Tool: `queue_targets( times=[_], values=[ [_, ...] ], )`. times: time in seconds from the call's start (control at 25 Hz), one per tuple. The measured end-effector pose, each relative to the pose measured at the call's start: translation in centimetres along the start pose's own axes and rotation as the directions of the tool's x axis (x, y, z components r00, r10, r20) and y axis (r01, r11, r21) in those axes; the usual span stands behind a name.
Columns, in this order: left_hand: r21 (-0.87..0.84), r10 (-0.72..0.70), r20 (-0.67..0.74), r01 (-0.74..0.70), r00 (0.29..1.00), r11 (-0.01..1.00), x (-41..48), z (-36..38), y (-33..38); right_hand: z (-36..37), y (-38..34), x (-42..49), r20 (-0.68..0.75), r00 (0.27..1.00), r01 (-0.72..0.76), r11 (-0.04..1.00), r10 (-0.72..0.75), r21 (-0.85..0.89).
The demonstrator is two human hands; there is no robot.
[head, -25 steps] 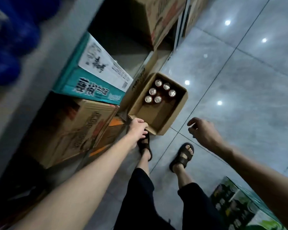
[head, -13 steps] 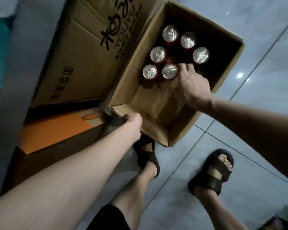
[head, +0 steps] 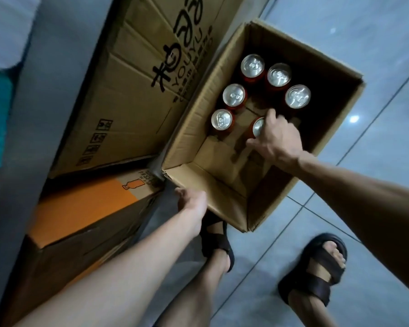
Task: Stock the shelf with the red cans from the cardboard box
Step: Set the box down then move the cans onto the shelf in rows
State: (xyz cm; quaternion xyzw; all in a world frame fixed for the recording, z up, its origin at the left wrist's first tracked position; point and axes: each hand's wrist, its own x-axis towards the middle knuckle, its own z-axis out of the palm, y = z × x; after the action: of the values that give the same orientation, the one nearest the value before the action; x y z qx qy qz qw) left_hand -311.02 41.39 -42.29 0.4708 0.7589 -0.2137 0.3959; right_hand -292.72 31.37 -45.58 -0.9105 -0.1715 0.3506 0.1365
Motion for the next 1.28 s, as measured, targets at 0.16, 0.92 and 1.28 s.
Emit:
queue_targets(
  times=[0.16,0.92,1.28],
  values=[
    [0.027,0.203,-0.043,-0.202,0.978,0.979,-7.5,-1.9,0.1,-6.0,1.4,-8.3,0.241,0.955,-0.265,0.855,0.171,0.446],
    [-0.699,0.755,0.501,-0.317,0.422,0.641,-61.0,-35.3,3.1,-57.7,-17.0,-49.1,0.268,0.804,0.179,0.646,-0.531,0.742],
    [-0.796,0.847,0.144,-0.449,0.512,0.406,-64.6,-48.7,-5.1,-56.8,-30.9,-56.6,0.397,0.714,0.168,0.692,-0.576,0.702]
  ],
)
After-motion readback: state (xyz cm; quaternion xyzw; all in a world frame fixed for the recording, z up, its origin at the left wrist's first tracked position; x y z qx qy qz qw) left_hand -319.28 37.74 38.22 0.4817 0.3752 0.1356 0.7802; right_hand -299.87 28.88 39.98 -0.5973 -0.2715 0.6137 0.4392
